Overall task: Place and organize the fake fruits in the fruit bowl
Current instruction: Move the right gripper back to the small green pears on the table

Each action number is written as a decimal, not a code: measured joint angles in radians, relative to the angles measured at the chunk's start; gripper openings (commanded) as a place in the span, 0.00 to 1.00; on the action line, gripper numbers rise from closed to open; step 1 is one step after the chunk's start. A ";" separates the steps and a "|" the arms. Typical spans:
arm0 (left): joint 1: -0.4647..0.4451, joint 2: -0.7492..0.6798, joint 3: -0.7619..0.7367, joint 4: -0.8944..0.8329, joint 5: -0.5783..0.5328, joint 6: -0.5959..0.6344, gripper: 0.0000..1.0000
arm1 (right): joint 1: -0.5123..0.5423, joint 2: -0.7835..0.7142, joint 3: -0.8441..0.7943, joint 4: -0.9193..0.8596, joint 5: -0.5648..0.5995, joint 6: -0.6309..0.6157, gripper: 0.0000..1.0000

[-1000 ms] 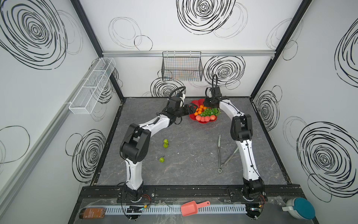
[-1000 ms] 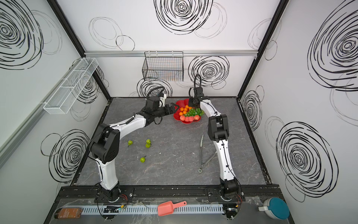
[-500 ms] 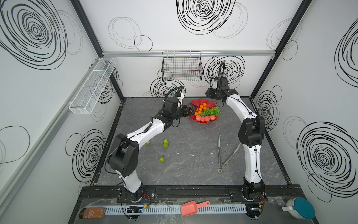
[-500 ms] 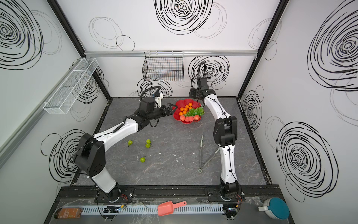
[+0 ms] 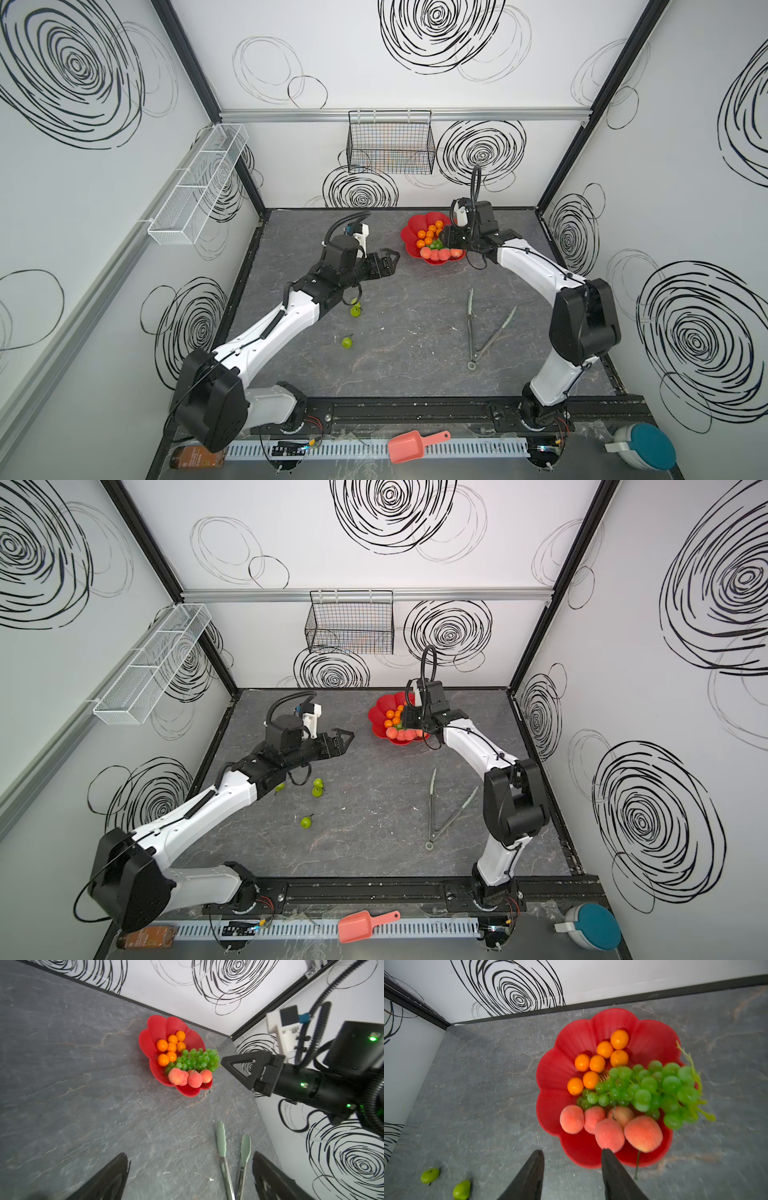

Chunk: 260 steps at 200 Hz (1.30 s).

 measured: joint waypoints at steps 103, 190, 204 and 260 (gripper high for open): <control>0.003 -0.343 -0.273 -0.235 -0.085 0.005 0.96 | 0.225 -0.359 -0.486 0.206 0.108 0.129 0.48; 0.096 -0.494 -0.381 -0.314 -0.083 -0.089 0.96 | 0.624 -0.285 -0.588 0.418 0.321 0.358 0.53; 0.150 -0.512 -0.386 -0.323 -0.071 -0.090 0.96 | 0.666 -0.241 -0.587 0.459 0.343 0.372 0.53; 0.354 -0.533 -0.388 -0.348 0.015 -0.079 0.96 | 0.764 0.005 -0.441 0.502 0.378 0.360 0.52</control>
